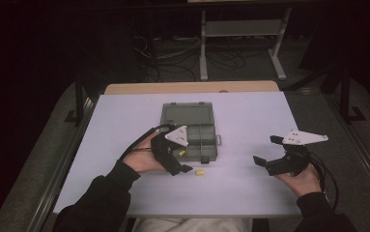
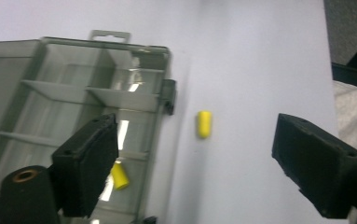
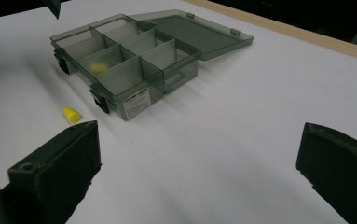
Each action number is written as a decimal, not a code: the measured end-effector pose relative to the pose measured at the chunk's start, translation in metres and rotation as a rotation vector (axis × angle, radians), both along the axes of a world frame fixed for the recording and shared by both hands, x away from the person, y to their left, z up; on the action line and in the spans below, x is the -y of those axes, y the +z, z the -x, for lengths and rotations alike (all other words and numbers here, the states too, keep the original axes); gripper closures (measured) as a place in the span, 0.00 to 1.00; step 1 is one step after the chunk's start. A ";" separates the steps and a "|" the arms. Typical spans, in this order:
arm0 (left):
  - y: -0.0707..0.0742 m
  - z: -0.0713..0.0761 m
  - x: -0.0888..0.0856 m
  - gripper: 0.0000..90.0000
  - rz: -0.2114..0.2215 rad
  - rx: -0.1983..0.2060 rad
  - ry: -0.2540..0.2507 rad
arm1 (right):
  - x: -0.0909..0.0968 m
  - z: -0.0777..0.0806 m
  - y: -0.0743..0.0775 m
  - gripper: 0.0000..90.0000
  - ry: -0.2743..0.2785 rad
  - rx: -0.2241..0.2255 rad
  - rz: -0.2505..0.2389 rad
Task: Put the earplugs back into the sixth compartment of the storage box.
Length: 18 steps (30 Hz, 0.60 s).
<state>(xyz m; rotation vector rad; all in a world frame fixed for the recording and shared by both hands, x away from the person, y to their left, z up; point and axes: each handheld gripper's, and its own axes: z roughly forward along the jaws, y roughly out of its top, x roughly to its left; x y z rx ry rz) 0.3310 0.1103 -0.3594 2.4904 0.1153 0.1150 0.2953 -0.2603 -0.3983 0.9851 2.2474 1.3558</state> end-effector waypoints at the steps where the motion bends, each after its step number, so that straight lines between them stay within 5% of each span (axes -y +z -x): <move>1: -0.004 0.003 0.005 0.10 -0.002 -0.010 -0.004 | 0.000 0.000 0.000 0.00 0.000 -0.002 0.000; 4: -0.008 0.005 0.010 0.05 -0.016 -0.015 -0.011 | 0.000 0.000 0.000 0.00 0.001 -0.002 0.000; 18: -0.036 0.013 0.032 0.07 -0.082 -0.044 -0.061 | 0.000 0.000 0.000 0.00 0.002 -0.004 0.000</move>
